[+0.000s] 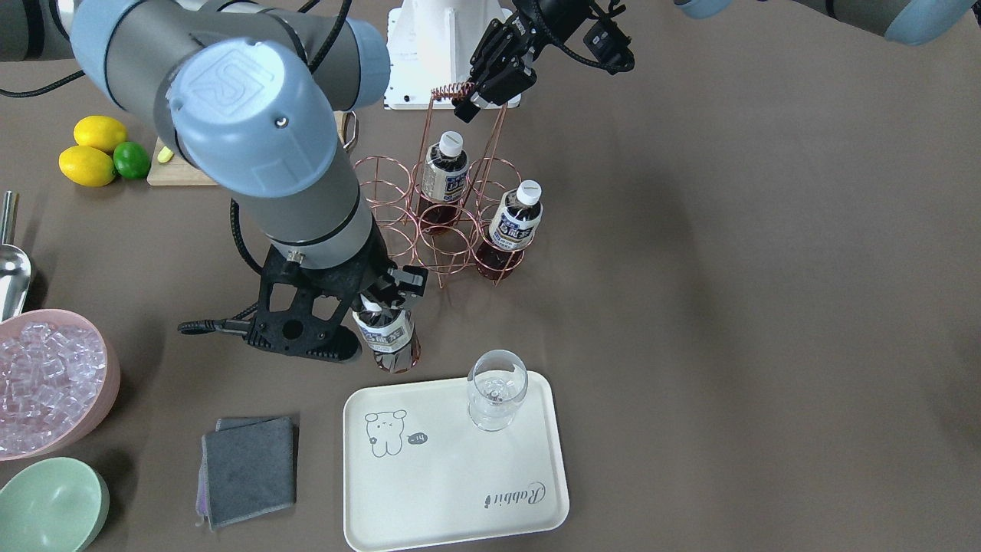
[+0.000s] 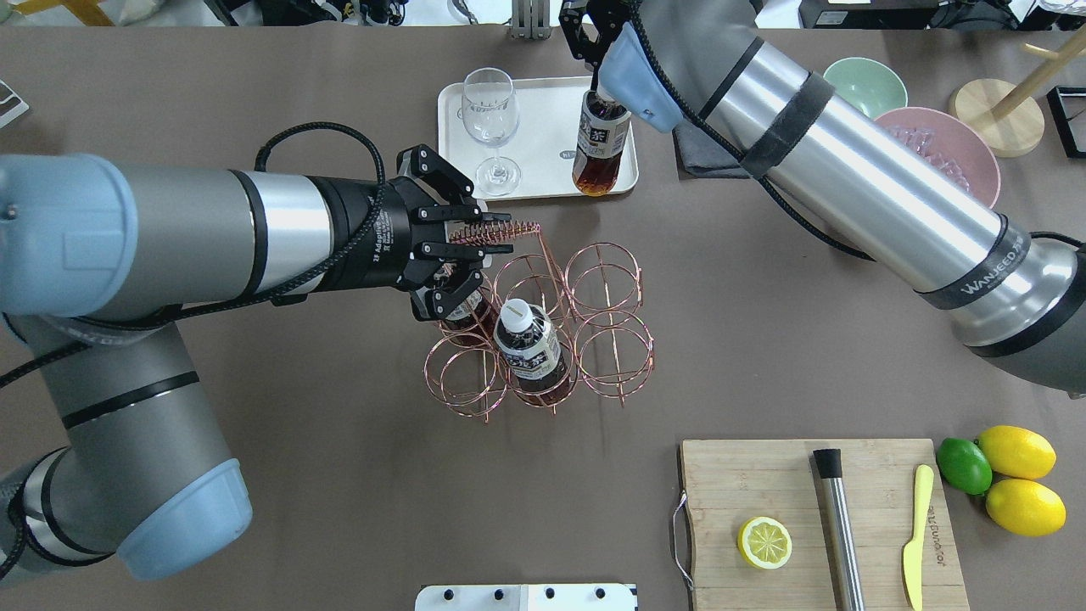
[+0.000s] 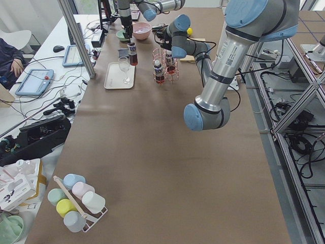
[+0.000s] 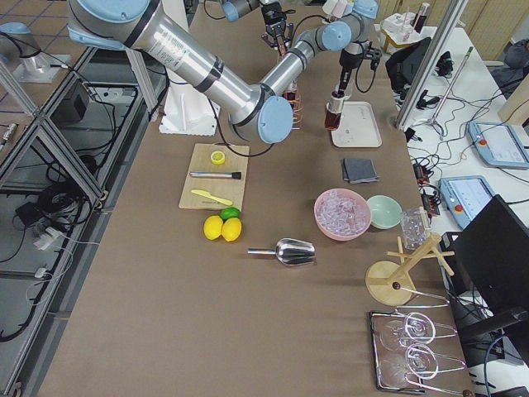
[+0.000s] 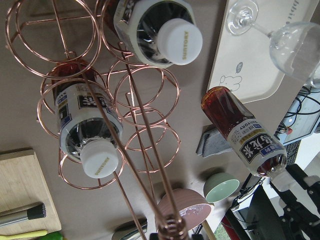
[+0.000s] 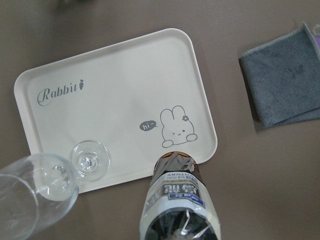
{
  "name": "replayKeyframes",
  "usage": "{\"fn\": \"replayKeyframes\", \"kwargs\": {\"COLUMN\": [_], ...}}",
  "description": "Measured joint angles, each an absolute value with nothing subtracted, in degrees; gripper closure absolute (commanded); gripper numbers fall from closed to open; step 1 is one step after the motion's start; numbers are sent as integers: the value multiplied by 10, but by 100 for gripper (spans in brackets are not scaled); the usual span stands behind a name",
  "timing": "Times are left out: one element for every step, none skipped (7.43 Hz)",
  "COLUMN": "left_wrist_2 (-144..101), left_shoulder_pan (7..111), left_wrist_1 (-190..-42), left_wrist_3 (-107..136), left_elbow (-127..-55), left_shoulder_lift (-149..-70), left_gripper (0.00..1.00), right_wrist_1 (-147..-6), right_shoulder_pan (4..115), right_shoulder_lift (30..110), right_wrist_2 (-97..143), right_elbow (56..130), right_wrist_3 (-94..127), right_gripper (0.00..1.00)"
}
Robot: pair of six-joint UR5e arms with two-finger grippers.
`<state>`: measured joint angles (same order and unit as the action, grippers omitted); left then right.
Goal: Take tea from basket to plate
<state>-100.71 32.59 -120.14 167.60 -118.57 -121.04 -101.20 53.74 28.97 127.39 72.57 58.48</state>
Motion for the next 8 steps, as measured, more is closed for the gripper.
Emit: {"fn": "replayKeyframes", "kwargs": {"left_wrist_2": [-1030, -1048, -1059, -1070, -1081, -1097, -1114, -1135], "left_shoulder_pan": [345, 363, 374, 383, 394, 410, 425, 443], "left_wrist_1": [-1199, -1197, -1192, -1178, -1169, -1165, -1163, -1162], "left_wrist_3": [1658, 1640, 1598, 1559, 1531, 1496, 1456, 1397], "left_elbow": [-1188, -1192, -1199, -1209, -1218, -1223, -1227, -1231], "left_shoulder_lift": [-1211, -1210, -1209, -1205, -1202, -1197, -1188, -1173], "left_gripper": [100, 100, 100, 100, 100, 100, 100, 100], "right_wrist_1": [-991, -971, -949, -932, -915, -895, -877, -864], "right_shoulder_pan": [539, 540, 540, 540, 540, 540, 541, 541], "right_shoulder_lift": [287, 280, 268, 257, 249, 238, 230, 223], "right_wrist_2": [1272, 1269, 1263, 1257, 1249, 1242, 1236, 1232], "right_elbow": [703, 675, 643, 617, 593, 566, 544, 529], "right_wrist_3": [577, 574, 573, 572, 572, 571, 571, 572], "right_gripper": [100, 100, 100, 100, 100, 100, 100, 100]}}
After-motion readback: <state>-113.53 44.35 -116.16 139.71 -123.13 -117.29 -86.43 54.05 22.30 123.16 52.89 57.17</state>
